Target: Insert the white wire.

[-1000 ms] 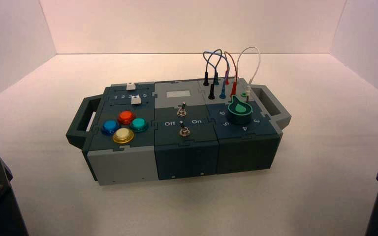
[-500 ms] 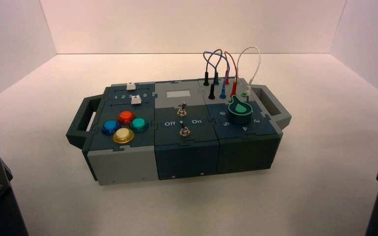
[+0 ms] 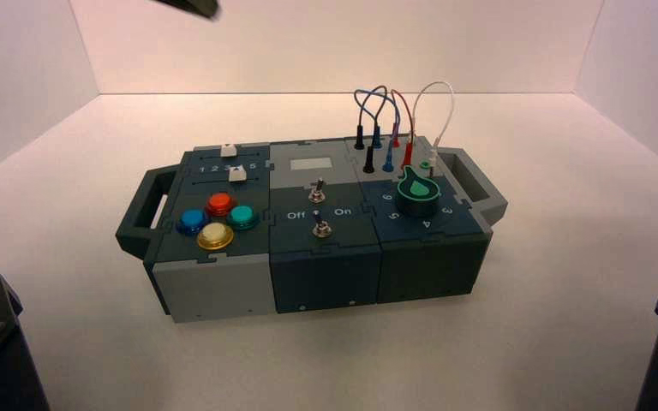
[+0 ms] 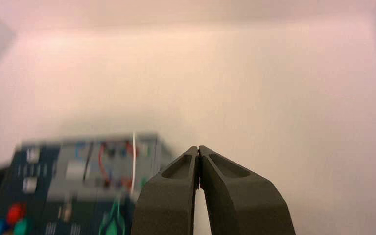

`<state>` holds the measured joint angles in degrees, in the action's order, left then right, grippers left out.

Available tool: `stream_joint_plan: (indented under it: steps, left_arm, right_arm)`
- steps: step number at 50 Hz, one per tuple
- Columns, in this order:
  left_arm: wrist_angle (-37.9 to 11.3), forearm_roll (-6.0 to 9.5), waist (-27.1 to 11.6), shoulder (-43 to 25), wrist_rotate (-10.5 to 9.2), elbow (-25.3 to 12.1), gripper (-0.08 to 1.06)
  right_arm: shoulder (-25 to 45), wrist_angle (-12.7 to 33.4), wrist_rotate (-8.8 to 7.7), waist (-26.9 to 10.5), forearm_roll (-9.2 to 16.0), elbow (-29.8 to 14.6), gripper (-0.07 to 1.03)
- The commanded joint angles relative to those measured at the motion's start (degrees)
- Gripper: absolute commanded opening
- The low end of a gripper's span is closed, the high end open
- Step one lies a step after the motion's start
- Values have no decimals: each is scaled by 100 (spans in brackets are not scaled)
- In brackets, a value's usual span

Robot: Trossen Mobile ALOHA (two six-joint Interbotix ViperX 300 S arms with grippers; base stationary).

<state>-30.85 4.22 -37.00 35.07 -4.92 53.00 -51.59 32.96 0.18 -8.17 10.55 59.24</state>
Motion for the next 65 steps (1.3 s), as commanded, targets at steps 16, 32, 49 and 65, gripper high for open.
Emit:
stream_joint_plan:
  steps: [16, 32, 49, 65]
  left_arm:
    - [396, 185, -1213, -677, -642, -53, -3]
    - [431, 220, -1327, -1125, -633, -44, -3]
    - [545, 220, -1433, -1310, -633, -53, -3]
    - [492, 229, -1441, -1178, -642, 26, -3]
  right_arm:
    - [633, 1327, -79, -888, 853, -158, 26]
    - [1854, 1178, -105, -1424, 1213, -264, 41]
    - [3340, 1116, -202, -1854, 1178, -940, 42]
    - [4254, 1160, -202, -1978, 923, -1327, 43]
